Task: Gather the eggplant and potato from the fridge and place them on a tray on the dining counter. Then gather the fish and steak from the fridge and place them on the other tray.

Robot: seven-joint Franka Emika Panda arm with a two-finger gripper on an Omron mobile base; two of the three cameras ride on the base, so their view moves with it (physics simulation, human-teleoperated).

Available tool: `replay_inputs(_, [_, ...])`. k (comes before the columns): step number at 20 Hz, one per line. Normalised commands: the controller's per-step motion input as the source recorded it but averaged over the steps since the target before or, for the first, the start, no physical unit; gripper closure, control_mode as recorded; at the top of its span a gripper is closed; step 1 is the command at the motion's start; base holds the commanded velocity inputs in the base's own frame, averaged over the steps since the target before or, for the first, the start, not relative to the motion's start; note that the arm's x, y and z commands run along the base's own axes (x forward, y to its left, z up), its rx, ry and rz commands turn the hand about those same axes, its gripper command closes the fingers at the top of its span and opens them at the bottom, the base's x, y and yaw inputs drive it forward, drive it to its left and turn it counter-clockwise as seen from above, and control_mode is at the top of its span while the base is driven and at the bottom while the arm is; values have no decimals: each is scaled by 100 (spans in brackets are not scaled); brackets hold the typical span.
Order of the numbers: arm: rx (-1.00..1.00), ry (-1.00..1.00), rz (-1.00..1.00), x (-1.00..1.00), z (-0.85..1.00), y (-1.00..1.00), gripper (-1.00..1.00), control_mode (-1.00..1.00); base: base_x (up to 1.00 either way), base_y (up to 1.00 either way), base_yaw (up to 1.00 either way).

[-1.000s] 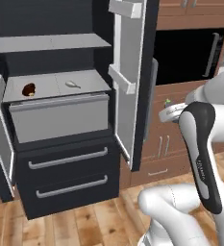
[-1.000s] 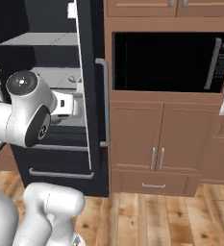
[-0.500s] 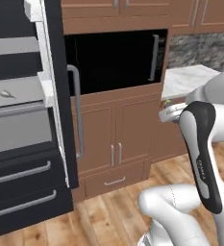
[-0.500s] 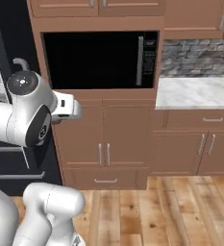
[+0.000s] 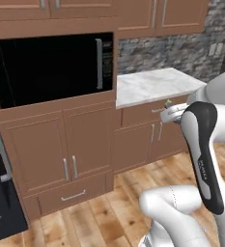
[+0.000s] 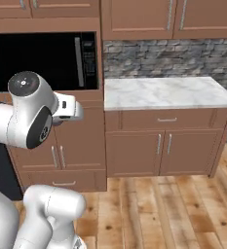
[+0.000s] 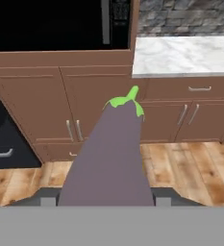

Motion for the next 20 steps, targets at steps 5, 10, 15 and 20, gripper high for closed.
replay_inputs(5, [0,0,0,0,0,0,100,100,20,-100,0])
replay_inputs(10, [0,0,0,0,0,0,100,100,32,-100,9])
replay_inputs(15, [0,0,0,0,0,0,100,100,10,-99,43])
replay_inputs(20, [0,0,0,0,0,0,100,100,-9,-70,68])
